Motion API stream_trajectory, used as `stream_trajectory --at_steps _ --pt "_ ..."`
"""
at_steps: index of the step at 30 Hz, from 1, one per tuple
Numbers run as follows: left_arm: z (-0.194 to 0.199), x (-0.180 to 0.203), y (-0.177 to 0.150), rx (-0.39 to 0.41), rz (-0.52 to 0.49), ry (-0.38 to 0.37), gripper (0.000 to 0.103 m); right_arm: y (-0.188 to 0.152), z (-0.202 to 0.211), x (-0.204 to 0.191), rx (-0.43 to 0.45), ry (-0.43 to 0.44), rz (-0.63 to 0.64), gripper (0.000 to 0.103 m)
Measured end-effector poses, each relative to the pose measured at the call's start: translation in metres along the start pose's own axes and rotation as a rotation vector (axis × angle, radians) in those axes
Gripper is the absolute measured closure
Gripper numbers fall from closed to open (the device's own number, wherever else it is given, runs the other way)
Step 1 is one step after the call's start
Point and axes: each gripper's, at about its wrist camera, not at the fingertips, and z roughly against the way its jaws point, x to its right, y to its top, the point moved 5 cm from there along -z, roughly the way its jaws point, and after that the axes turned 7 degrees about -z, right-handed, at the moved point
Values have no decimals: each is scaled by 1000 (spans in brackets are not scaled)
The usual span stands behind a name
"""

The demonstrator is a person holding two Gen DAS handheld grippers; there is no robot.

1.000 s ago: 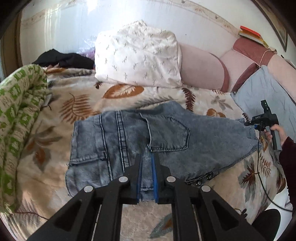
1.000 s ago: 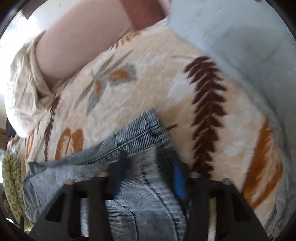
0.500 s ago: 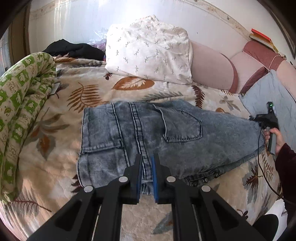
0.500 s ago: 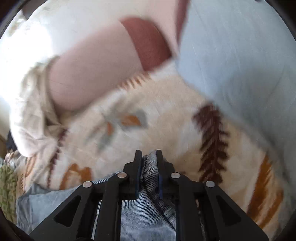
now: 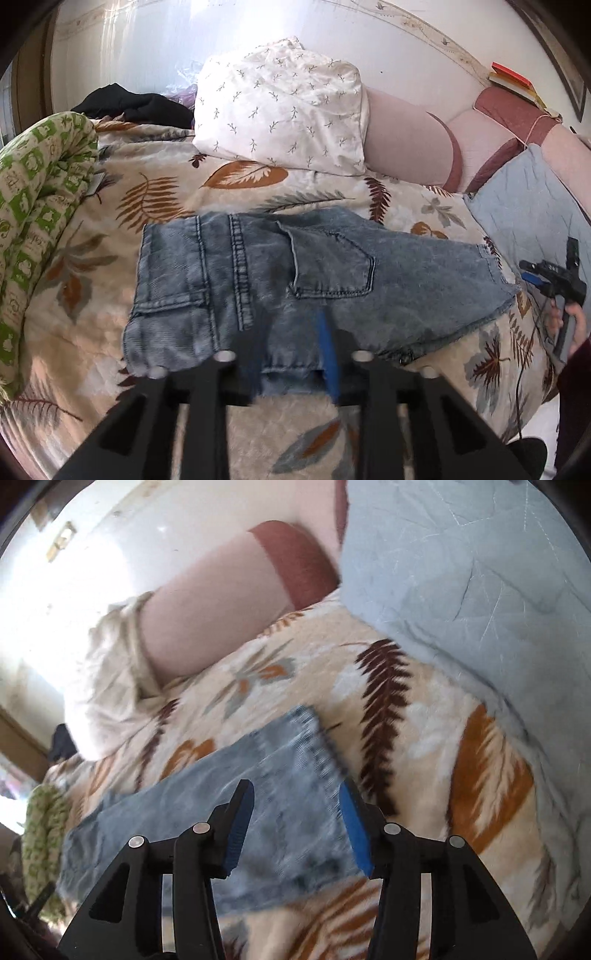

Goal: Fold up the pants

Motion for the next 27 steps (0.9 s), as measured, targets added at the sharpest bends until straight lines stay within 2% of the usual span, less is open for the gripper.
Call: stream_trajectory --at_steps 6,10,12,16,20,27 --pt "-5 13 10 -6 15 -18 68 -22 -19 -31 -20 2 28 56" --pt "-6 29 10 -15 -20 -25 68 -43 -29 -30 -34 -40 15 56" --pt "-10 35 12 -14 -31 -19 63 -52 -38 -24 -56 -64 -13 57" --pt "-22 37 16 -26 -5 1 60 -66 -42 -18 -54 -94 -2 58" --pt "-34 50 18 -35 -22 0 60 -74 -46 -18 -87 -124 48 58" --pt "-49 76 19 -34 -49 -34 60 -97 -45 -13 -200 -165 73 58"
